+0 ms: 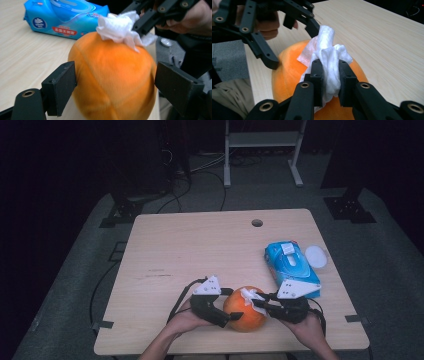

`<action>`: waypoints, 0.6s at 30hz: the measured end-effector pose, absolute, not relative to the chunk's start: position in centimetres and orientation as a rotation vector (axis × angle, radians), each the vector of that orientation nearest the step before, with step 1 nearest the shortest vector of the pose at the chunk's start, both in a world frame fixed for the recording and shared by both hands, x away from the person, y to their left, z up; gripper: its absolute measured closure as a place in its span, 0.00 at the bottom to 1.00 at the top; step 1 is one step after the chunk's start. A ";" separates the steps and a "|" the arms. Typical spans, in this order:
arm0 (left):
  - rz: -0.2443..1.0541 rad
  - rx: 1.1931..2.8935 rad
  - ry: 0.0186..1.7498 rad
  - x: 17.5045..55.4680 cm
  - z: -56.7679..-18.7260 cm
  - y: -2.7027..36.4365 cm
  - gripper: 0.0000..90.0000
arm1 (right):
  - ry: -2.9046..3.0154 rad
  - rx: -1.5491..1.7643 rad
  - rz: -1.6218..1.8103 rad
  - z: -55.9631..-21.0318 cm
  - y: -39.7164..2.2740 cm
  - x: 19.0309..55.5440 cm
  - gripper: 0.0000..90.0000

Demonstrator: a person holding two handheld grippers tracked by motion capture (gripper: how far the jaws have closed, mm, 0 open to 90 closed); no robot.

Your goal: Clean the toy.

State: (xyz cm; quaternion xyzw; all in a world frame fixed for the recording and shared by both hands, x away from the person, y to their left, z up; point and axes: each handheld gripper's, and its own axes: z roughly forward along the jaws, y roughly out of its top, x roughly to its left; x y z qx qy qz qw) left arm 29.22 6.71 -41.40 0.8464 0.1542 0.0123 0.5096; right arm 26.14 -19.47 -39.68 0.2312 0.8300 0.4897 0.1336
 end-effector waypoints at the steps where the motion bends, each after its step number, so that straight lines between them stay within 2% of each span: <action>1: 0.051 2.054 0.367 29.1 -41.5 6.6 0.23 | 2.409 0.664 1.413 -39.6 -19.3 26.0 0.84; 5: 0.074 2.067 0.352 28.8 -41.5 6.5 0.30 | 2.404 0.603 1.413 -39.0 -17.9 25.6 0.84; 10: 0.113 2.092 0.303 28.4 -41.5 6.5 0.33 | 2.426 0.519 1.411 -38.6 -15.7 25.4 0.84; 15: 0.094 2.081 0.305 29.0 -42.1 7.4 0.34 | 2.402 0.590 1.387 -38.8 -17.2 26.6 0.84; 18: 0.070 2.069 0.326 29.3 -42.2 7.6 0.31 | 2.419 0.696 1.399 -39.5 -19.0 27.5 0.84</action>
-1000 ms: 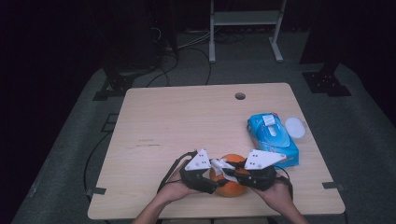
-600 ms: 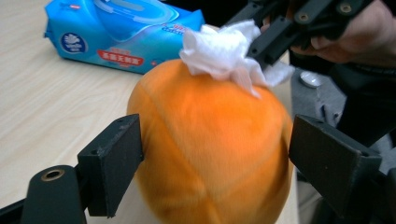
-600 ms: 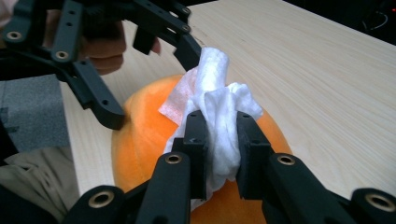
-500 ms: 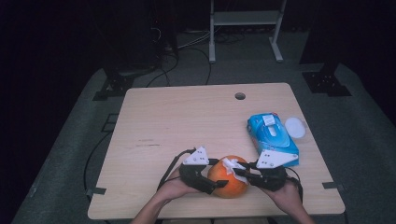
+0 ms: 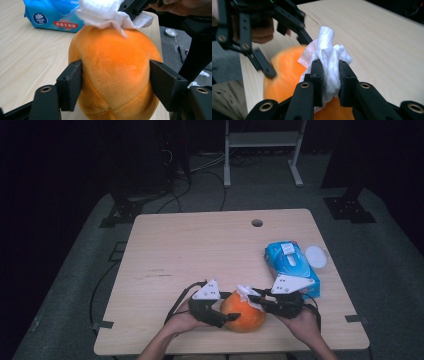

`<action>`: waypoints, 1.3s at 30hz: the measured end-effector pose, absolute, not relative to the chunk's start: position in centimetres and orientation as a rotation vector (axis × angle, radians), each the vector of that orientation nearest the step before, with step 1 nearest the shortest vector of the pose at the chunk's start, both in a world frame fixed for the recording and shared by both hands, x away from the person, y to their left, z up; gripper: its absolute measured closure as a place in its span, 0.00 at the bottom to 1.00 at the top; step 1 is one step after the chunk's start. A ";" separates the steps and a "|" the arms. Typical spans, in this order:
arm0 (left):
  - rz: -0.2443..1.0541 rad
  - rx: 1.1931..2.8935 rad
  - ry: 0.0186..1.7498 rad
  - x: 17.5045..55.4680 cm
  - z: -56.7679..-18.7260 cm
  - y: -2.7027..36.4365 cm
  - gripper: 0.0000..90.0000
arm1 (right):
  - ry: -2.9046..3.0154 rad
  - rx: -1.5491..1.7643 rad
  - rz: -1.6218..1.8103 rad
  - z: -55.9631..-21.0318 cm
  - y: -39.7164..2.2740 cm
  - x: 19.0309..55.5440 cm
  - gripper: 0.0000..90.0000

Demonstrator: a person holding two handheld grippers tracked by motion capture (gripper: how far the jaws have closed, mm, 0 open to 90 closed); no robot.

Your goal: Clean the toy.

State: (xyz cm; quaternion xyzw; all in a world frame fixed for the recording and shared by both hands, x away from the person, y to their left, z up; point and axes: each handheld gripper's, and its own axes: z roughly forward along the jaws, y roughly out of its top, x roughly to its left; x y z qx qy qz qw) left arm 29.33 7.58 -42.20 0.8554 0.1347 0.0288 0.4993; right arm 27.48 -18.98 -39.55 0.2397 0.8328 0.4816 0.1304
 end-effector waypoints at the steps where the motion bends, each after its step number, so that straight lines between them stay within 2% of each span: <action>1: 0.053 2.067 0.332 29.4 -42.1 7.6 0.28 | 2.422 0.712 1.413 -39.8 -19.3 27.6 0.84; 5: -0.067 2.054 0.385 29.7 -41.7 7.4 0.11 | 2.418 0.695 1.428 -40.0 -19.2 26.6 0.85; 9: -0.063 2.102 0.396 29.6 -42.2 6.9 0.11 | 2.438 0.612 1.431 -40.0 -17.6 25.5 0.84; 10: -0.052 2.112 0.397 29.5 -42.3 6.9 0.12 | 2.438 0.599 1.421 -40.0 -17.3 25.4 0.84; 14: 0.108 2.091 0.325 29.0 -41.8 7.1 0.36 | 2.423 0.596 1.414 -39.6 -17.0 25.7 0.84; 16: 0.231 2.066 0.269 28.7 -41.4 7.1 0.39 | 2.403 0.602 1.429 -39.0 -17.2 26.0 0.84; 18: 0.294 2.063 0.240 28.8 -41.4 7.1 0.39 | 2.380 0.595 1.432 -38.5 -17.2 26.3 0.84; 20: 0.268 2.072 0.243 29.3 -41.8 7.4 0.37 | 2.383 0.602 1.425 -38.5 -16.9 26.7 0.84; 24: 0.163 2.060 0.358 30.3 -42.3 8.2 0.19 | 2.402 0.611 1.437 -39.7 -15.8 27.6 0.84; 25: 0.154 2.064 0.370 30.4 -42.4 8.3 0.18 | 2.400 0.615 1.441 -39.8 -15.5 27.7 0.84; 26: 0.165 2.065 0.368 30.3 -42.4 8.3 0.18 | 2.401 0.602 1.434 -39.9 -15.2 27.7 0.84; 28: 0.193 2.077 0.342 30.2 -42.5 8.7 0.29 | 2.403 0.585 1.411 -39.7 -14.9 27.7 0.84; 30: 0.212 2.091 0.307 30.2 -42.6 9.0 0.35 | 2.408 0.584 1.412 -39.7 -15.1 27.7 0.84; 39: 0.192 2.079 0.255 30.5 -43.0 9.5 0.39 | 2.364 0.740 1.337 -40.5 -19.5 28.5 0.84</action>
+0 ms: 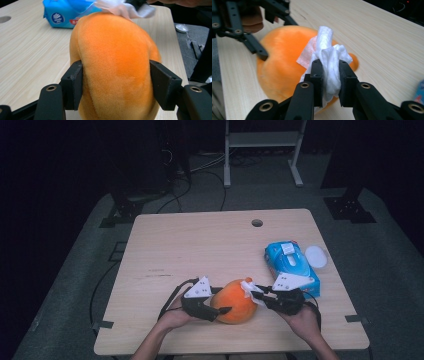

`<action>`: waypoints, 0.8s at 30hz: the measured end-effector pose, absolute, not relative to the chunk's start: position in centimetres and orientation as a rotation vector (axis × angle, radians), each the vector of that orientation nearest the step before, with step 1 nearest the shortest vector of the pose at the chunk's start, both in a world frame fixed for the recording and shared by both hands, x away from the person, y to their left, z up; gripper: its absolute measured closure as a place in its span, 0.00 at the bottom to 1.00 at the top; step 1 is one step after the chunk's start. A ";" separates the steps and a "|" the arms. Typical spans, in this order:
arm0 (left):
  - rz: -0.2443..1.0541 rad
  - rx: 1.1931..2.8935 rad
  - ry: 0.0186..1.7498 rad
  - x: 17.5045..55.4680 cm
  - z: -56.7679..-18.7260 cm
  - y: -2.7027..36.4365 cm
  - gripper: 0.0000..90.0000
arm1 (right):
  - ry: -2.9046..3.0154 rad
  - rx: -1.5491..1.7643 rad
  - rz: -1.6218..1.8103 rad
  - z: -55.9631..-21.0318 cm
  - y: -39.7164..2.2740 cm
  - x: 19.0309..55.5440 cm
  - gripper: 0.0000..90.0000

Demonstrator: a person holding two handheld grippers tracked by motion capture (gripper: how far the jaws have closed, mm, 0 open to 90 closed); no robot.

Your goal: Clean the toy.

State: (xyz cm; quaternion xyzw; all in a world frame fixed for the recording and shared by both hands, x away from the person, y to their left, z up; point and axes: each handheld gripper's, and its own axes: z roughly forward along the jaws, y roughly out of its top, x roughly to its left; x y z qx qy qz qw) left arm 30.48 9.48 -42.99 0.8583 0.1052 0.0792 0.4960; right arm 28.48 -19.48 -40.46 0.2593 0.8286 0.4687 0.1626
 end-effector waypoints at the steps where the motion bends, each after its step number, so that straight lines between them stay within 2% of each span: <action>1: 0.196 2.085 0.245 30.4 -42.9 9.4 0.39 | 2.361 0.745 1.347 -40.4 -19.6 28.6 0.84; 4: 0.196 2.085 0.241 30.4 -42.9 9.4 0.37 | 2.363 0.732 1.380 -40.2 -19.1 28.9 0.84; 8: 0.111 2.063 0.333 31.1 -42.7 9.8 0.22 | 2.386 0.731 1.398 -40.5 -18.9 28.8 0.84; 11: 0.065 2.051 0.361 31.3 -42.5 9.8 0.19 | 2.402 0.725 1.406 -40.5 -18.9 28.2 0.84; 13: 0.057 2.052 0.357 31.2 -42.4 9.7 0.20 | 2.414 0.704 1.395 -40.6 -18.9 27.6 0.84; 18: 0.119 2.076 0.298 30.6 -42.2 9.0 0.33 | 2.411 0.670 1.375 -40.1 -18.6 26.7 0.84; 24: 0.174 2.104 0.239 30.0 -42.4 8.5 0.36 | 2.434 0.501 1.374 -39.3 -14.9 25.9 0.84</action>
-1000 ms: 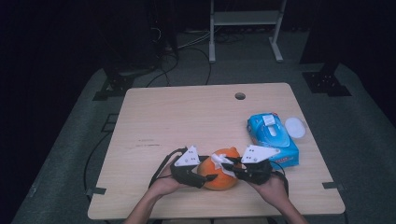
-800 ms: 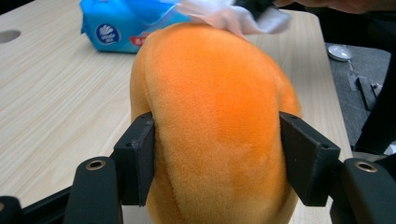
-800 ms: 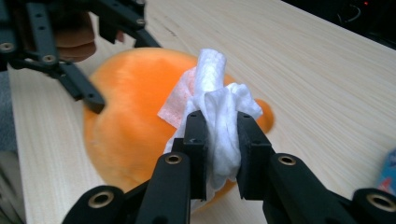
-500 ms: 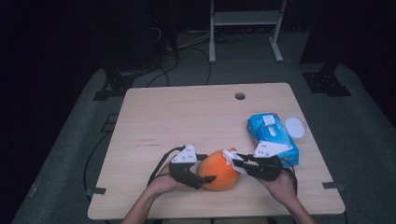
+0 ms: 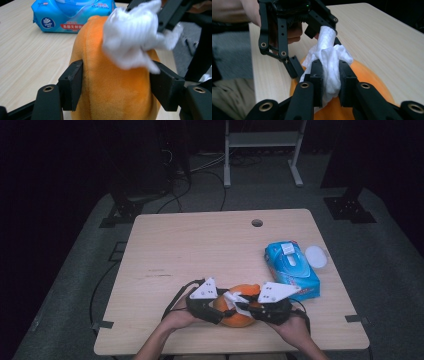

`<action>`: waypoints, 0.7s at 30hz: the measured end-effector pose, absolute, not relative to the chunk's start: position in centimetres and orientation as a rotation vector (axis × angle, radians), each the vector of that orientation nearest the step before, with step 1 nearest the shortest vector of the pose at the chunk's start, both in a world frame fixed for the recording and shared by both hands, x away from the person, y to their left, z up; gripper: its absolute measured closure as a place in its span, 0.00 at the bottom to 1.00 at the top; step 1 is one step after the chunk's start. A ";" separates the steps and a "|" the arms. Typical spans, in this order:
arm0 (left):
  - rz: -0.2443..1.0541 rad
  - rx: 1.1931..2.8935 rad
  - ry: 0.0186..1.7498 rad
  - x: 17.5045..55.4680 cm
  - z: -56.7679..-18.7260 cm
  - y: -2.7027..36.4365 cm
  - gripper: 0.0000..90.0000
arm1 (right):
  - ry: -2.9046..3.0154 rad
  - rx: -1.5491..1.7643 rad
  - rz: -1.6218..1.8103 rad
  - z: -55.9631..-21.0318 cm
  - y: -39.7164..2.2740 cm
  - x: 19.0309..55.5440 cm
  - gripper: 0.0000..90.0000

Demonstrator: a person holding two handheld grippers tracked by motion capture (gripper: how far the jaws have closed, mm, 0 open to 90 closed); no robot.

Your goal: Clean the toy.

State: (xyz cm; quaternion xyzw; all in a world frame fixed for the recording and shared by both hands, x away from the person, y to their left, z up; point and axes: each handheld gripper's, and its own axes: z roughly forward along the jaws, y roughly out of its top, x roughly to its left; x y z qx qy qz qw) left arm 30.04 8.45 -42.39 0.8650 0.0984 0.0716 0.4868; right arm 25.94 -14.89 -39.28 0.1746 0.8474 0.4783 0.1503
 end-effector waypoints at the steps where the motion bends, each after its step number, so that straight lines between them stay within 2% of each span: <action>1: 0.170 2.101 0.243 30.1 -42.5 8.7 0.37 | 2.431 0.489 1.358 -39.3 -14.6 26.0 0.84; 10: 0.119 2.077 0.298 31.0 -43.1 10.0 0.37 | 2.405 0.648 1.355 -40.4 -18.6 27.5 0.85; 14: 0.070 2.053 0.348 31.3 -42.4 9.7 0.20 | 2.405 0.688 1.376 -41.1 -19.4 27.5 0.85; 16: 0.069 2.052 0.342 31.2 -42.3 9.4 0.22 | 2.408 0.683 1.371 -41.0 -19.1 27.3 0.85; 18: 0.101 2.066 0.334 31.1 -42.4 9.3 0.28 | 2.405 0.662 1.367 -40.8 -18.8 27.2 0.85; 21: 0.109 2.064 0.334 31.1 -42.4 9.2 0.33 | 2.405 0.616 1.406 -40.2 -17.5 26.7 0.85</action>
